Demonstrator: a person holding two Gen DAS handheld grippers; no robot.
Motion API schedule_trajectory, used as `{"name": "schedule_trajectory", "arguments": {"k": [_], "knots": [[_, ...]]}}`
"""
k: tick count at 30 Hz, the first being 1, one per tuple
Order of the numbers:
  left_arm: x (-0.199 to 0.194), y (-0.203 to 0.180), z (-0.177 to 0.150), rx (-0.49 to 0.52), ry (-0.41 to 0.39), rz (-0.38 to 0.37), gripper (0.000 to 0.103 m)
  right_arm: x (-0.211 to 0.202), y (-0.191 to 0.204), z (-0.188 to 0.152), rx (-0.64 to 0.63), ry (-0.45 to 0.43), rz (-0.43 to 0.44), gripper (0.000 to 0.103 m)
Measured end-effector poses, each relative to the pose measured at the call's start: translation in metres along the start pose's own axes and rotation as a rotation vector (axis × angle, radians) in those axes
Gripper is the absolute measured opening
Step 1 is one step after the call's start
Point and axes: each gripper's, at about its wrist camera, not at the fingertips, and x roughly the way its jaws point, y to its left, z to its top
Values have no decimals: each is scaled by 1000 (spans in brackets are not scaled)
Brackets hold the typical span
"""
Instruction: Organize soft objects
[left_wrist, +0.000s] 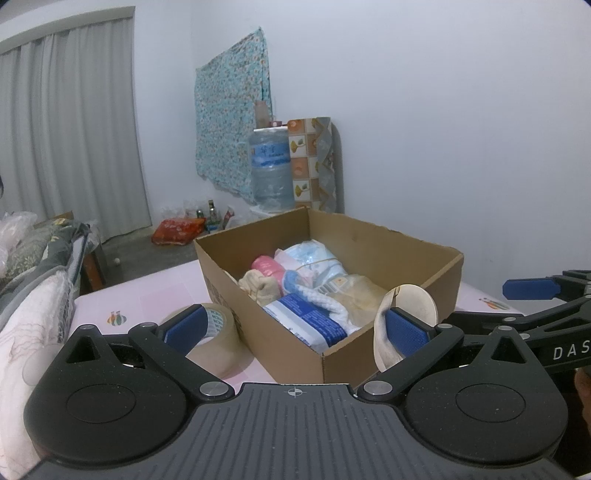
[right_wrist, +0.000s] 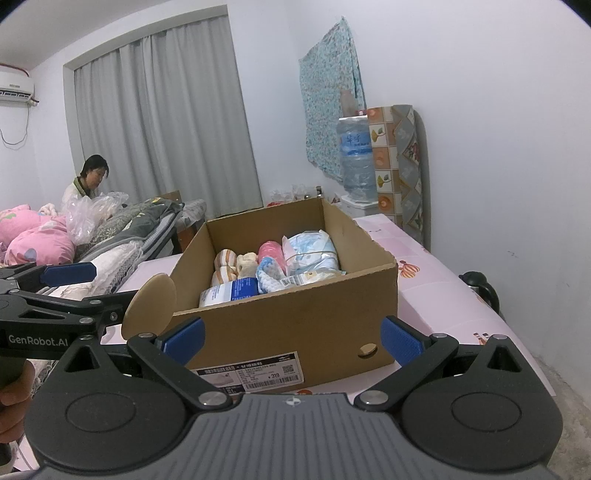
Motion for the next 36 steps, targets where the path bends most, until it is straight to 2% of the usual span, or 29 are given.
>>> {"name": "schedule_trajectory", "arguments": {"k": [36], "knots": [[2,-4,-3,3,7,5,103,2,1,-2,-8,2,9,27]]}}
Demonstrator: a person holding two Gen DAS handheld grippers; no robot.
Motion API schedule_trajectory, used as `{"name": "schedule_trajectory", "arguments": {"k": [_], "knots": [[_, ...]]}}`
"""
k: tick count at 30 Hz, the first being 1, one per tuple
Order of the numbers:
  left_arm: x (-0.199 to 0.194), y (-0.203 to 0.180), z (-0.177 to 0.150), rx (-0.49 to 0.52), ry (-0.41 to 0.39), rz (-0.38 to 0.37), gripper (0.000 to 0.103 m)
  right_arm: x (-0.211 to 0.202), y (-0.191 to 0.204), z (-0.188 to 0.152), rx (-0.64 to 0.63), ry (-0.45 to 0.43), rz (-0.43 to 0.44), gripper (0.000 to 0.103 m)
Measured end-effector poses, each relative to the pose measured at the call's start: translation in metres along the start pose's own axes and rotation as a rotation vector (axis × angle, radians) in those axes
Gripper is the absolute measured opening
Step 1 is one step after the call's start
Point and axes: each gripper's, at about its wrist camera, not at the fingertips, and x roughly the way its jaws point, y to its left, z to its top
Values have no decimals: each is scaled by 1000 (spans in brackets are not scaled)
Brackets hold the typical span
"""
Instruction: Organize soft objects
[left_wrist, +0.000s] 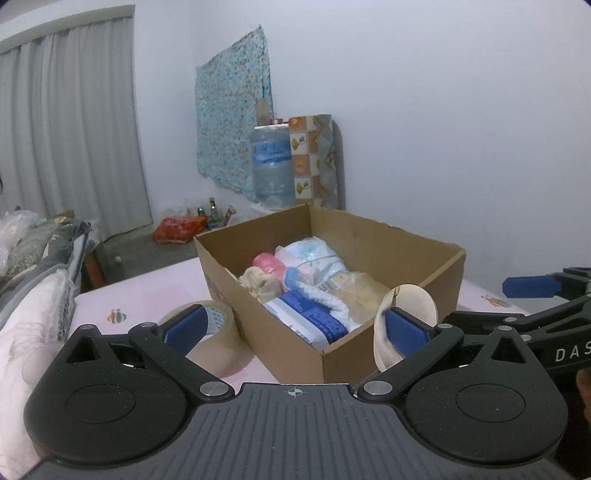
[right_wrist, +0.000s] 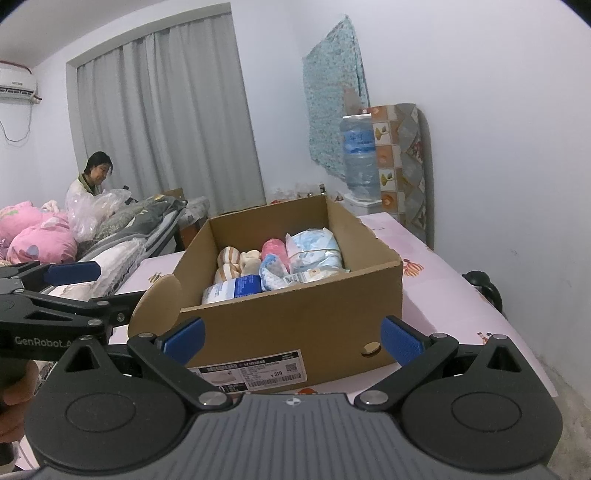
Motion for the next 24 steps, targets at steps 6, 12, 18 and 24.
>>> {"name": "schedule_trajectory", "arguments": {"k": [6,12,18,24], "knots": [[0,1,1,-5,2,-3,103,-2,1,0,-6,-4,-5,27],[0,0,2,-6,6,-16,103,-2,-4,1,13,-7,-33,27],[0,-2,2,-1,7,-19,103,-2,-5,1,14,-6,-39,27],[2,-1,2,-6,15,-11,103,-1,-2,-1,2,1,-31,27]]}}
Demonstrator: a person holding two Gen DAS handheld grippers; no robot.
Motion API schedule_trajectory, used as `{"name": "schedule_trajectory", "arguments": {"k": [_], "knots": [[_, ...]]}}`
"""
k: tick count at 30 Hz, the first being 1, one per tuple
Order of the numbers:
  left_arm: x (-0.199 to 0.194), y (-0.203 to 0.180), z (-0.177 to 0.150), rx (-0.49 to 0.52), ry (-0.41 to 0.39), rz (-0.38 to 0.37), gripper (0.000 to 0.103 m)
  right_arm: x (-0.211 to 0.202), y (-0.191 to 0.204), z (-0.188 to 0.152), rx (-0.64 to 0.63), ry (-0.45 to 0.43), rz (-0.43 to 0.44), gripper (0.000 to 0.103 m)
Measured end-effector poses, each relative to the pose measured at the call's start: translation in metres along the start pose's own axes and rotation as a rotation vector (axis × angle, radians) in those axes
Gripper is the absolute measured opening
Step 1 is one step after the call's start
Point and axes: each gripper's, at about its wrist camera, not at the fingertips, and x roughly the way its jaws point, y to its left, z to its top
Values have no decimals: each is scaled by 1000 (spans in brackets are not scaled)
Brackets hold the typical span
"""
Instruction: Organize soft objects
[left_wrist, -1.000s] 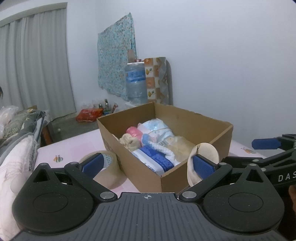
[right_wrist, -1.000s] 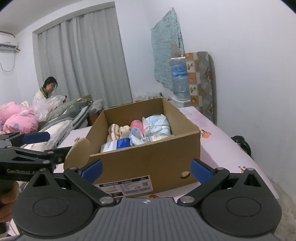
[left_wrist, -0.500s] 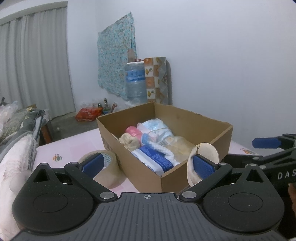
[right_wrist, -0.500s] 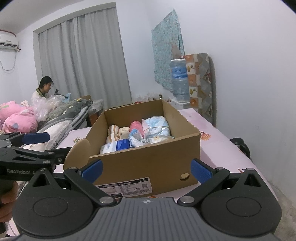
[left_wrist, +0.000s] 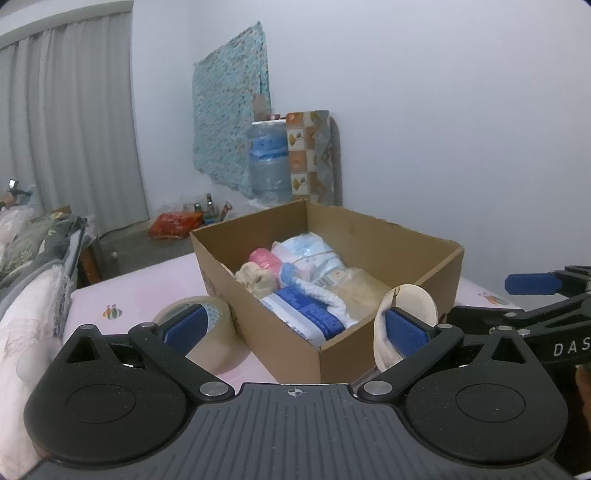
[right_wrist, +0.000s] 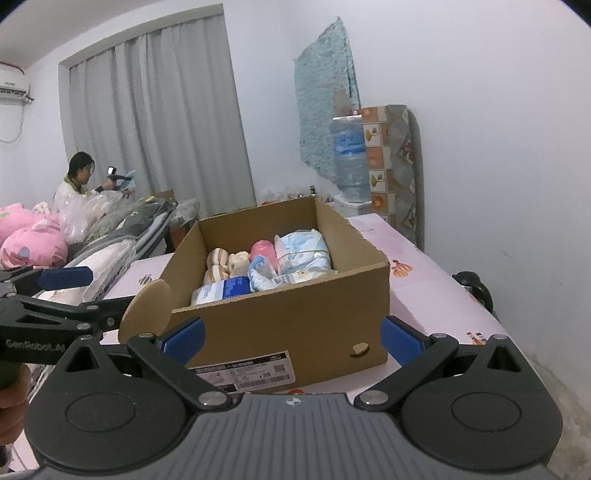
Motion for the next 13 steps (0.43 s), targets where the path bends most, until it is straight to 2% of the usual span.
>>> {"name": "schedule_trajectory", "arguments": {"k": [13], "knots": [[-2,2,0,-7,-25,4,103,0,1,0,0,1,-3,27]]}}
